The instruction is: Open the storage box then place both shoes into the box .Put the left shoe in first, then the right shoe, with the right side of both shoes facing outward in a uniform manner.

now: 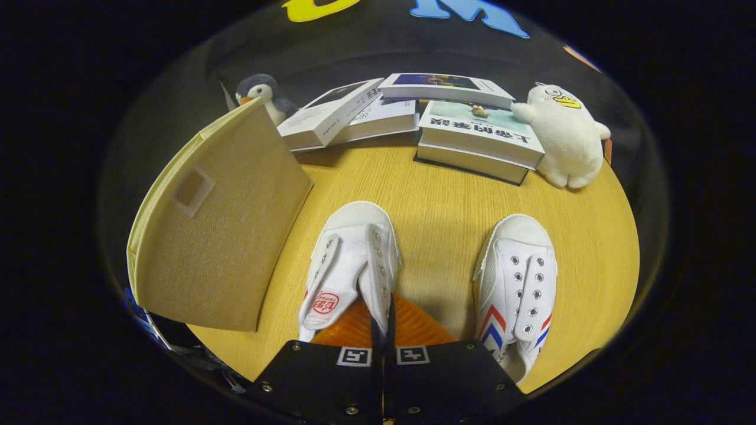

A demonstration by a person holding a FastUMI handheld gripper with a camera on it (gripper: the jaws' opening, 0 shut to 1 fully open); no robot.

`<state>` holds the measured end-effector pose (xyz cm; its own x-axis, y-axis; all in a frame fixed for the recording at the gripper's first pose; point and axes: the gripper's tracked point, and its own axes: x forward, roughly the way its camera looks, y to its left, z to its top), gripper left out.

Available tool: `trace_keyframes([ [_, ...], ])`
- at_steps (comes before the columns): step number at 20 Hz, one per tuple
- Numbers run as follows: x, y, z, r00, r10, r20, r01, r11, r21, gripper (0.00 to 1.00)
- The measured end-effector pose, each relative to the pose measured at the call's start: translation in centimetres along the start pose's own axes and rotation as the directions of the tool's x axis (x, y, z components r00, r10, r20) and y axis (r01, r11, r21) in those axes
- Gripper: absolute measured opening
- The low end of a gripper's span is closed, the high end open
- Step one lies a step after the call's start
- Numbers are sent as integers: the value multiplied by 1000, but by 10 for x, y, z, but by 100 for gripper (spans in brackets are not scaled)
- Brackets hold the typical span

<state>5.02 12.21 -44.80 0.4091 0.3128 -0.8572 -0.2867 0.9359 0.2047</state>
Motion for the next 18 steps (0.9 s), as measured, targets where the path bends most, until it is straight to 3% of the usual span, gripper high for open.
trace_keyframes([
  [18,-115,31,78,994,76,83,-88,984,152,1],
])
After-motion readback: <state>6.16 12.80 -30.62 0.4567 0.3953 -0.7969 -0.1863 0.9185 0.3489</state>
